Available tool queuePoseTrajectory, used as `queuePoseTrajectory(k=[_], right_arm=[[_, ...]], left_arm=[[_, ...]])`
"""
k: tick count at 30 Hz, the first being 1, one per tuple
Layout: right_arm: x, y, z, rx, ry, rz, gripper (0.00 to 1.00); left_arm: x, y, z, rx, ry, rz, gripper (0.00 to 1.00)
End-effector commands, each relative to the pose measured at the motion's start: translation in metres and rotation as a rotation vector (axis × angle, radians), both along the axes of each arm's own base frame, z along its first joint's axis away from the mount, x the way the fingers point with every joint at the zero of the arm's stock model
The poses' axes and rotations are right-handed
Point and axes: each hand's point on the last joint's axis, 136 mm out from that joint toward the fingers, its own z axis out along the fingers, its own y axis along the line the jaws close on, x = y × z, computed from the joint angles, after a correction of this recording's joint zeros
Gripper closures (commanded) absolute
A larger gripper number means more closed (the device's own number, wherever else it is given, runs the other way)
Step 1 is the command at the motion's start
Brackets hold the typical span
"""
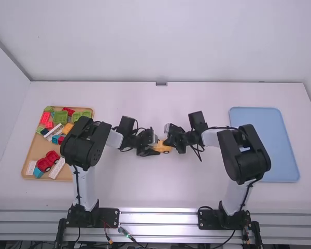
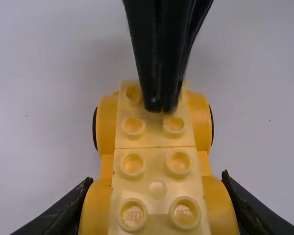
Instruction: Assemble lego blocks to make yellow taxi
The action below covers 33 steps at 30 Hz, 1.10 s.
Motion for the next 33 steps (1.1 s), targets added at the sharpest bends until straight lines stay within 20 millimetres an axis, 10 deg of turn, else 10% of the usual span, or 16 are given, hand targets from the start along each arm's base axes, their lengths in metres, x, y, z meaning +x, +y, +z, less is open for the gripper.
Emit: queuePoseTrajectory(k=[1, 11, 15, 17, 23, 29, 33], right_arm=[[0.010, -0.020, -0.028, -0.117, -0.005, -0.073, 1.00], [0.042, -0.006, 0.031, 0.005, -0.058, -0.046, 0.99], [0.051, -0.013, 0.051, -0.017, -0.049, -0.073, 0.50], [0.055, -0.020, 0.061, -0.045, -0.042, -0.096, 0.01], [0.069, -0.044, 0.068, -0.172, 0.011, -0.256, 0.01], [0.092, -0.086, 0.046, -0.371, 0.087, -0.585, 0.01], [0.100, -0.109, 0.040, -0.450, 0.120, -0.763, 0.01]], left_arm=[[-0.007, -0.001, -0.005, 0.000, 0.016, -0.019, 0.64], [-0.007, -0.001, -0.005, 0.000, 0.014, -0.019, 0.61], [-0.006, -0.001, -0.005, -0.002, 0.008, -0.019, 0.57], [-0.005, -0.002, -0.004, -0.003, 0.003, -0.019, 0.56], [-0.005, -0.002, -0.004, -0.004, 0.004, -0.018, 0.39], [-0.002, -0.003, -0.002, -0.008, -0.010, -0.017, 0.01], [0.008, 0.001, -0.001, 0.009, 0.038, 0.032, 0.01]])
